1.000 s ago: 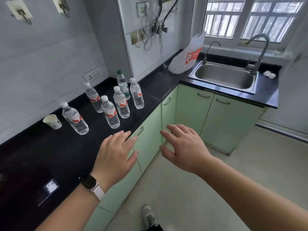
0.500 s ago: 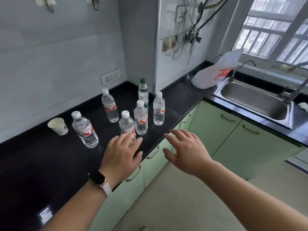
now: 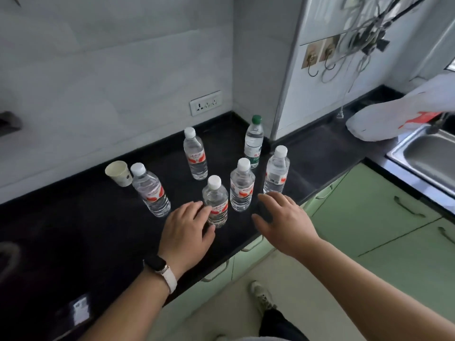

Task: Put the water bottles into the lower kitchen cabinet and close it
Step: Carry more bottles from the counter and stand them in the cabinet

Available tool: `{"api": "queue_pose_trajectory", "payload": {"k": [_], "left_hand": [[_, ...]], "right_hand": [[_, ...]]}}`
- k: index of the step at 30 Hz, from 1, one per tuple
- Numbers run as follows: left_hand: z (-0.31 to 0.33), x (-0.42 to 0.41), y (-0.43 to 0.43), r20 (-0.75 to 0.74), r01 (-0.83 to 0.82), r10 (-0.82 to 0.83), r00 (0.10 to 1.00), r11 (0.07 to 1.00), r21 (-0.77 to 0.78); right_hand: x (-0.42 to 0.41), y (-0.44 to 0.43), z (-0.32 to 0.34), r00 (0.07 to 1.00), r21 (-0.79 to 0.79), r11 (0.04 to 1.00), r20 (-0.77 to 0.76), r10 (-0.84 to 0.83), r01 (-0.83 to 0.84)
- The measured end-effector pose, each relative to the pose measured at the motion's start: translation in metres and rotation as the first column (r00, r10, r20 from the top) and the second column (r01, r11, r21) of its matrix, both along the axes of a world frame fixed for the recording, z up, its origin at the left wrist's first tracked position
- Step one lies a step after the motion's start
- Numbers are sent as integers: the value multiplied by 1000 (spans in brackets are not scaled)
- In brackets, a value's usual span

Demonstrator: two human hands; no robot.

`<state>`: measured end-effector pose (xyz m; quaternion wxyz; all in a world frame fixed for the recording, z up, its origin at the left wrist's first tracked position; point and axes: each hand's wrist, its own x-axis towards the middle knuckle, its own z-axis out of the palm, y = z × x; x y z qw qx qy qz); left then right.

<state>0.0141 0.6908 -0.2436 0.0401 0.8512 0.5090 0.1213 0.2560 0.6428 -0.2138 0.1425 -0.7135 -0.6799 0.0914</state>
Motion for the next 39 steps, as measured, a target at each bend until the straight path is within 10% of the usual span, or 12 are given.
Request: {"api": "queue_pose_trajectory", "payload": {"k": [16,39], "left_hand": [[-20,68,31,293,-420,533,794,829,-370],[-32,84,19,581,-534,767,271,622,-572]], "right_hand": [[53,123,-53,838,-94,959,-514,183,-268],[32,150,-75,716,-178,923,-686,133,-342]]}}
